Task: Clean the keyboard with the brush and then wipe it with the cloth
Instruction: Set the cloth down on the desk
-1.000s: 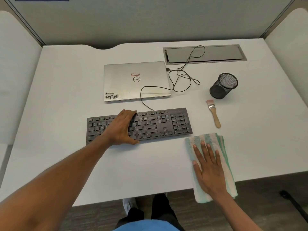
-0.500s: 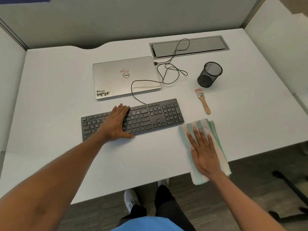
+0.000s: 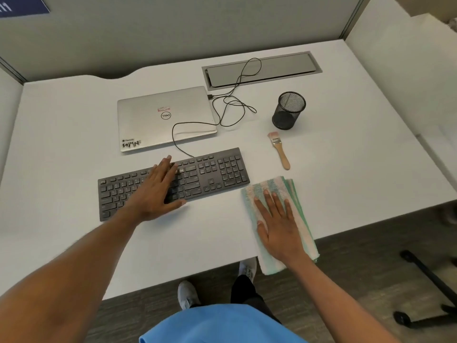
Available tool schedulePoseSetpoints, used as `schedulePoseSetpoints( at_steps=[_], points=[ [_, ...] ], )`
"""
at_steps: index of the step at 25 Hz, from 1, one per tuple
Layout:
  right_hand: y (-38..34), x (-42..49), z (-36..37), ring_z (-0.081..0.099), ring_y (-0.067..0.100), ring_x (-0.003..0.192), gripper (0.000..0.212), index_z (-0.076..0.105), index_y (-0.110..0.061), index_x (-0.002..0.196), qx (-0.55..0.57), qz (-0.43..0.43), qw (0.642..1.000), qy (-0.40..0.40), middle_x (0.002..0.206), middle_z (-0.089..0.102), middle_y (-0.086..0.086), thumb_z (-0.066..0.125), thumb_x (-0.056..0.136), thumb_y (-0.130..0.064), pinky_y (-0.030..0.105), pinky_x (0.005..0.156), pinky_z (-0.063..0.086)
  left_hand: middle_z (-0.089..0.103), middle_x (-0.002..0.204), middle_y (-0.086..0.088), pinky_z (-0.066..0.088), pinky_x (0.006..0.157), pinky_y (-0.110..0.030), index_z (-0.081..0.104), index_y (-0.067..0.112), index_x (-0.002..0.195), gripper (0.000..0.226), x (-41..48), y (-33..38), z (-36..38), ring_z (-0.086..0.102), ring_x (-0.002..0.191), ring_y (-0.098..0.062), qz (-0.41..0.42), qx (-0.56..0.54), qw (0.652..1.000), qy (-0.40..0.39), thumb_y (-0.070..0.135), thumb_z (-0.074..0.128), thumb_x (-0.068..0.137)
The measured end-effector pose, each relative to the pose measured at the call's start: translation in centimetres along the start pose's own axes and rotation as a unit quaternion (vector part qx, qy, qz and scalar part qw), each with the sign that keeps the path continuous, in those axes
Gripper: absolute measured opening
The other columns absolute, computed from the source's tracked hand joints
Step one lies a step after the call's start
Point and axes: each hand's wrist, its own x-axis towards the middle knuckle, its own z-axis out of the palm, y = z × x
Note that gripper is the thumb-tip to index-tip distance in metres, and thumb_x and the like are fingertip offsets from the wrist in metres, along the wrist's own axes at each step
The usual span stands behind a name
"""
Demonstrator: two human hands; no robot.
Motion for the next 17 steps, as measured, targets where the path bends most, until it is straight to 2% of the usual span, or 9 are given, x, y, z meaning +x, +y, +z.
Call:
schedulePoseSetpoints(
  at_steps=[3,5,9,12,17],
  points=[
    [1.3,-0.5,0.0,0.001,0.021,0.156,0.064,0.026,-0.022,0.159,0.028,0.010,0.999,0.022,0.169,0.005,0.003,0.046,0.100,-0.038,0.052,0.125,0.014,-0.015,0.177,-0.007,-0.003,0.133,-0.047,-0.005,0.020,0.169,0.085,0.1,6.6,2.5,-0.010,0.164,-0.025,0.082,0.030,0.996,0.022,0.062,0.033,0.106],
    [3.0,-1.0,0.0,0.005,0.022,0.156,0.058,0.037,-0.023,0.154,0.036,0.022,0.998,0.037,0.169,0.010,0.005,0.048,0.099,-0.039,0.052,0.124,0.017,-0.013,0.177,-0.007,-0.012,0.131,-0.043,-0.007,0.021,0.169,0.075,1.1,11.5,4.3,-0.014,0.163,-0.020,0.163,0.042,0.986,-0.017,0.053,0.027,0.111],
    [8.2,-1.9,-0.7,0.007,0.021,0.156,0.060,0.033,-0.029,0.156,0.009,0.025,0.998,0.051,0.169,0.011,0.004,0.047,0.100,-0.043,0.052,0.124,0.016,-0.016,0.175,-0.002,-0.017,0.130,-0.045,-0.012,0.021,0.168,0.068,4.9,19.6,6.7,-0.020,0.161,-0.014,0.272,0.075,0.953,-0.107,0.048,0.016,0.113],
    [13.2,-1.9,-1.8,0.003,0.019,0.156,0.063,0.024,-0.030,0.159,-0.019,0.041,0.998,0.041,0.169,0.006,0.000,0.043,0.101,-0.045,0.052,0.124,0.017,-0.016,0.175,-0.002,-0.016,0.130,-0.044,-0.013,0.020,0.168,0.068,7.7,23.3,7.5,-0.019,0.161,-0.014,0.281,0.077,0.950,-0.115,0.048,0.017,0.113],
    [19.5,-0.1,-3.2,-0.004,0.016,0.156,0.065,0.012,-0.033,0.161,-0.038,0.069,0.997,0.025,0.169,0.000,-0.004,0.038,0.103,-0.048,0.050,0.126,0.011,-0.014,0.176,-0.003,-0.009,0.132,-0.043,-0.007,0.017,0.169,0.070,10.5,25.6,8.2,-0.016,0.162,-0.016,0.217,0.070,0.969,-0.096,0.049,0.020,0.113]
  ],
)
